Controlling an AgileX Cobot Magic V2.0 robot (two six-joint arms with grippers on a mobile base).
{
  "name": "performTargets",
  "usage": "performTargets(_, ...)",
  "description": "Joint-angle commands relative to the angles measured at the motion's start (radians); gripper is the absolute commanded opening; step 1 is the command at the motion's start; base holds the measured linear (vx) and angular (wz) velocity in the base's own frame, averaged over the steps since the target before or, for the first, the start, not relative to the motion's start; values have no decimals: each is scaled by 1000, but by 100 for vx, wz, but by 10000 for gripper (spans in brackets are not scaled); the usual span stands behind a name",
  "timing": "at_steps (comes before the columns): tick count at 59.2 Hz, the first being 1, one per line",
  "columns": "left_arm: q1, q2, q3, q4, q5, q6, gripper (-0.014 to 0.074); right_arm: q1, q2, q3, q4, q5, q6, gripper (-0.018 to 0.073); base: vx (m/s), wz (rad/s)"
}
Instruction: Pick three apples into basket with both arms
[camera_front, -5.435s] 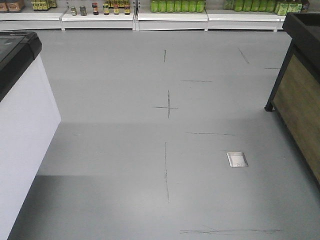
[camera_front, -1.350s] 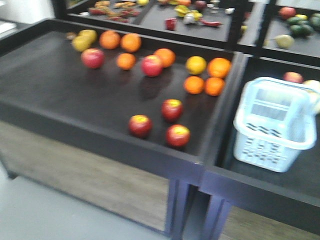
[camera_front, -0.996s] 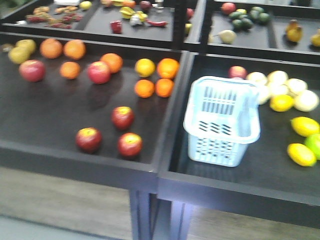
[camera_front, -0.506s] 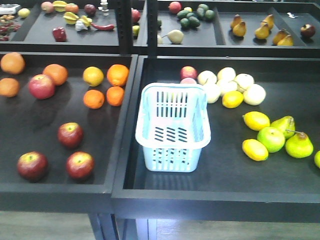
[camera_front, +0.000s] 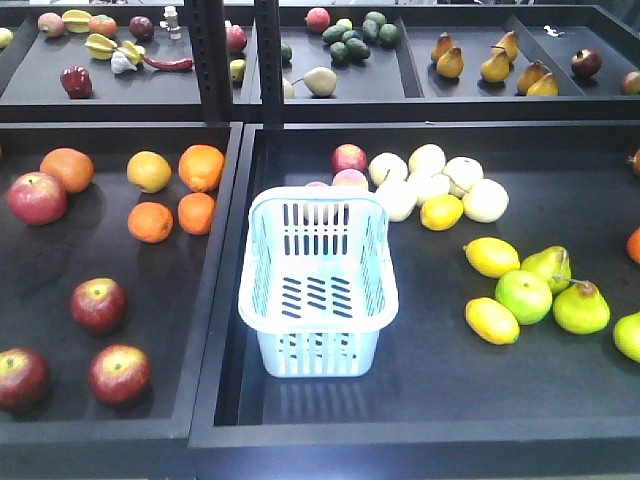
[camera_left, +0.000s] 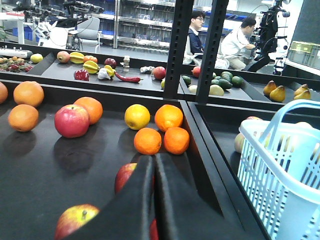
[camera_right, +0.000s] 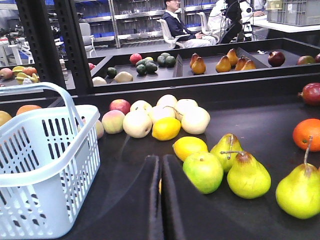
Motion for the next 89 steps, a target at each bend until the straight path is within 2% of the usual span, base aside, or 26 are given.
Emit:
performTargets(1, 2, -13, -26, 0, -79, -7, -6, -1, -12, 12, -5, -76, -2, -6, 12, -1)
performTargets(89, 2, -13, -26, 0, -79, -7, -6, -1, -12, 12, -5, -76, -2, -6, 8, 3)
